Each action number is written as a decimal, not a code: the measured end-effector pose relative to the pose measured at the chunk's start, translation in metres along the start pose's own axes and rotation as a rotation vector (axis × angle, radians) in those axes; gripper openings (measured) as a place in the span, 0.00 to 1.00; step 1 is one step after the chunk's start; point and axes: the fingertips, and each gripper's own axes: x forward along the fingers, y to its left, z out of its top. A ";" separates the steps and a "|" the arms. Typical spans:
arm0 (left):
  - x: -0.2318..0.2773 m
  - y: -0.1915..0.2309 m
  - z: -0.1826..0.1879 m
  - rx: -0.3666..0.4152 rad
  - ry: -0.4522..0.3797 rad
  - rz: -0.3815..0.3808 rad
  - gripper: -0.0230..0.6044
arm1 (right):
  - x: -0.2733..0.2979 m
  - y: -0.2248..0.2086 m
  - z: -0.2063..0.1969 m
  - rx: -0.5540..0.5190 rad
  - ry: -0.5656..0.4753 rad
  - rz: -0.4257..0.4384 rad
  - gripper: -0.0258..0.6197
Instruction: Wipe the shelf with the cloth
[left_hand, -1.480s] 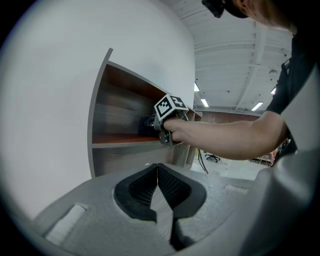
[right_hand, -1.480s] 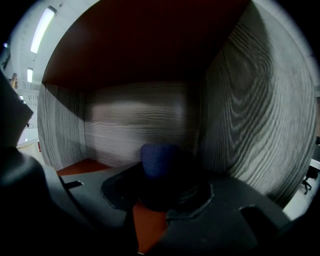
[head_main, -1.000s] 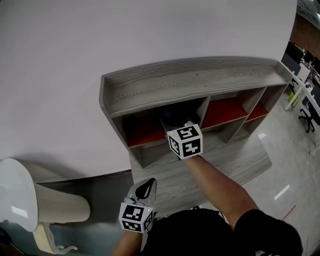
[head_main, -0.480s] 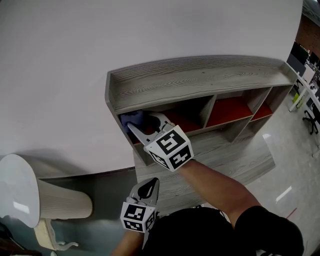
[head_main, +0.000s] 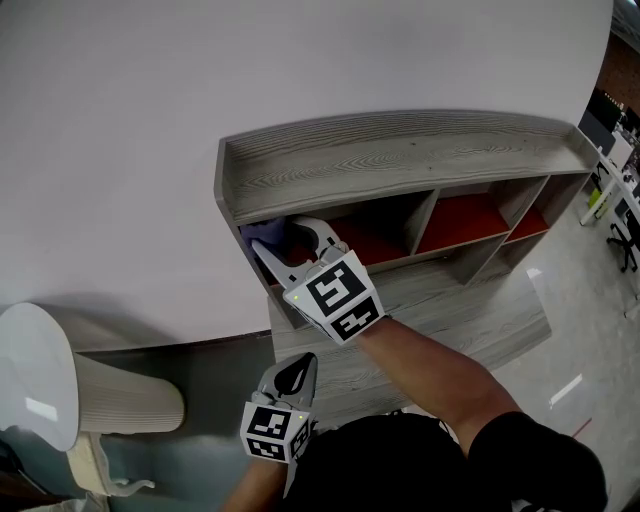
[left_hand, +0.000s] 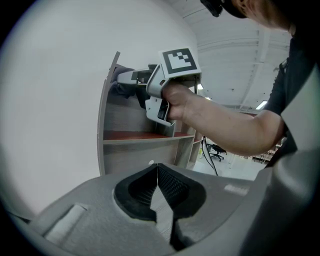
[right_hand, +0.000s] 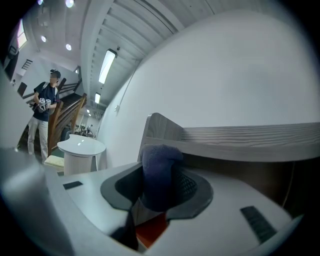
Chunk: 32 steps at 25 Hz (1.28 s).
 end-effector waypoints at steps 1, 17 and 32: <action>0.000 0.000 0.000 -0.001 0.001 0.000 0.05 | 0.000 0.000 -0.002 -0.002 0.002 0.001 0.26; 0.003 0.001 -0.006 -0.009 0.013 -0.007 0.05 | 0.002 0.011 -0.071 0.040 0.134 0.020 0.26; 0.004 0.001 -0.010 -0.020 0.017 -0.008 0.05 | 0.004 0.024 -0.131 0.035 0.308 0.020 0.26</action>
